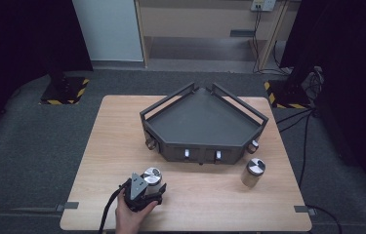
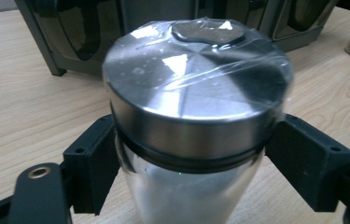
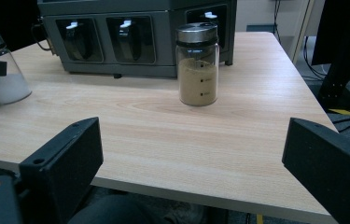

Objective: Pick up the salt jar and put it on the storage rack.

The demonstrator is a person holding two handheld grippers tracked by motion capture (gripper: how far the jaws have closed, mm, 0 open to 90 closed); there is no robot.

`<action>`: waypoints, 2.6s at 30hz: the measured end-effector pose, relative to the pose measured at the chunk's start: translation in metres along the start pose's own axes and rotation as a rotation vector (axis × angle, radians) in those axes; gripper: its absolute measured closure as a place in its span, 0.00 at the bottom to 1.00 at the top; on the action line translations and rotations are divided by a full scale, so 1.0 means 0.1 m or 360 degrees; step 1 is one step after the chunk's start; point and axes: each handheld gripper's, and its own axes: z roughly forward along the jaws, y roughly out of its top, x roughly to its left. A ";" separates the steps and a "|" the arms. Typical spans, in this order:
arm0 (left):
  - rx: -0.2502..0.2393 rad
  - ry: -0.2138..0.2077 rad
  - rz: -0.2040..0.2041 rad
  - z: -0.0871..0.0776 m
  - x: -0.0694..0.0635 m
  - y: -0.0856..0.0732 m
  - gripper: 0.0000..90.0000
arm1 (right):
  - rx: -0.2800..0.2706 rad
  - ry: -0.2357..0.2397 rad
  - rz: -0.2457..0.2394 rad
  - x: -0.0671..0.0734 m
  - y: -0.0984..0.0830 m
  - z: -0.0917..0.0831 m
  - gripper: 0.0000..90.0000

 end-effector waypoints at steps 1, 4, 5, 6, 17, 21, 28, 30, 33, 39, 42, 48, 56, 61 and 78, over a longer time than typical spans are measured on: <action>-0.0004 0.0002 -0.0002 0.01 0.00 -0.01 0.26 | 0.0000 0.0000 0.0000 0.00 0.00 0.00 0.06; -0.0010 0.0003 -0.0014 0.02 0.03 -0.03 0.31 | 0.0002 0.0000 0.0001 -0.01 0.00 0.00 0.06; -0.0009 -0.0006 -0.0023 0.02 0.04 -0.03 0.32 | 0.0002 -0.0001 0.0003 -0.01 0.00 0.00 0.06; -0.0012 -0.0009 -0.0020 0.02 0.05 -0.04 0.32 | 0.0002 -0.0002 0.0004 -0.01 0.00 0.00 0.06; -0.0042 -0.0010 0.0026 0.01 0.05 -0.08 0.33 | -0.0001 0.0000 0.0004 -0.01 0.00 0.00 0.06; -0.0043 -0.0016 0.0045 -0.02 0.03 -0.05 0.33 | -0.0004 -0.0003 0.0008 -0.01 0.00 0.00 0.06; -0.0195 -0.0028 0.0089 -0.24 -0.07 0.08 0.33 | -0.0007 -0.0013 -0.0001 -0.01 0.00 0.00 0.06; -0.0231 -0.0031 0.0080 -0.31 -0.09 0.12 0.33 | -0.0008 -0.0014 -0.0005 0.00 0.00 0.00 0.06; -0.0267 -0.0022 0.0091 -0.40 -0.12 0.16 0.33 | -0.0008 -0.0014 -0.0010 0.00 0.00 0.00 0.06; -0.0371 -0.0013 0.0131 -0.68 -0.20 0.27 0.33 | -0.0004 -0.0023 -0.0018 0.02 0.01 0.00 0.06; -0.0395 -0.0020 0.0135 -0.74 -0.21 0.30 0.33 | -0.0004 -0.0025 -0.0022 0.02 0.01 0.00 0.06; -0.0409 -0.0023 0.0141 -0.76 -0.23 0.32 0.33 | 0.0000 -0.0030 -0.0026 0.03 0.01 0.01 0.06; -0.0397 -0.0011 0.0133 -0.72 -0.21 0.37 0.33 | -0.0002 -0.0024 -0.0021 0.03 0.01 0.02 0.06; -0.0417 -0.0021 0.0137 -0.63 -0.21 0.46 0.33 | -0.0002 -0.0018 -0.0017 0.03 0.01 0.02 0.06; -0.0477 0.0001 0.0235 0.13 -0.10 1.43 0.33 | -0.0008 0.0004 -0.0021 0.00 0.02 0.04 0.06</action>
